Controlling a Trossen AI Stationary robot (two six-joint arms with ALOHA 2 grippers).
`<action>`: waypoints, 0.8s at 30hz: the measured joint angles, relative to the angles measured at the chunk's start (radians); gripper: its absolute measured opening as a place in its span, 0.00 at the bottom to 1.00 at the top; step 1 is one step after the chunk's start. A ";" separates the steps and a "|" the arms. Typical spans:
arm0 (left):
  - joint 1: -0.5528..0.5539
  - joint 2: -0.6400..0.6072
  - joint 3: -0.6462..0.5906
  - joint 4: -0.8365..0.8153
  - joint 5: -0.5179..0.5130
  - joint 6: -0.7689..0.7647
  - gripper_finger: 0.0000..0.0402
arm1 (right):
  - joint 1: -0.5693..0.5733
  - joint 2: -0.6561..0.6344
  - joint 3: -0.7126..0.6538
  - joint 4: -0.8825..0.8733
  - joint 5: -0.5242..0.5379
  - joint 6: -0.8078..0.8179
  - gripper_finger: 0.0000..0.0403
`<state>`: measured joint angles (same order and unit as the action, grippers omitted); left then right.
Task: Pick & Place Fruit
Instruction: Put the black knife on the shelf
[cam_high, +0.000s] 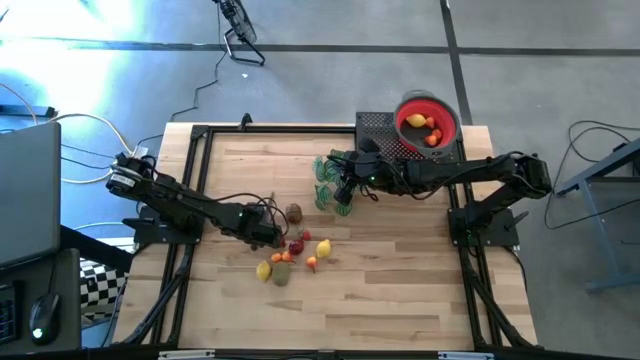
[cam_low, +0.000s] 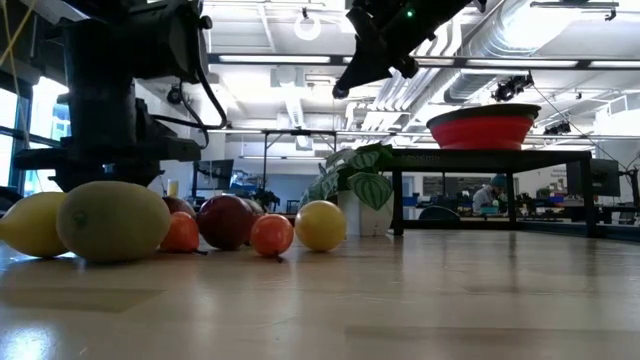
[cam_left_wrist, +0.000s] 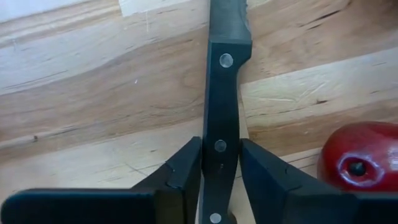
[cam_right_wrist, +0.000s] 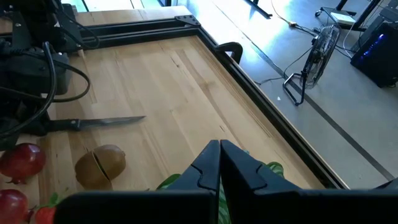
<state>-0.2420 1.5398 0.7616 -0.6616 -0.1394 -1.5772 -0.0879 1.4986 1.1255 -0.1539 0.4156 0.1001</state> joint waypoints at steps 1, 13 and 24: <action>0.000 0.000 0.000 0.000 0.000 0.000 0.24 | 0.000 0.000 0.000 0.000 0.000 0.000 0.01; 0.000 0.000 0.002 -0.010 0.000 0.011 0.20 | 0.000 0.000 0.000 0.000 0.000 0.000 0.01; 0.000 0.000 0.002 -0.013 0.003 0.033 0.20 | 0.000 0.000 0.000 -0.001 0.000 0.000 0.01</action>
<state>-0.2424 1.5402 0.7631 -0.6750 -0.1367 -1.5439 -0.0879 1.4986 1.1255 -0.1551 0.4156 0.1001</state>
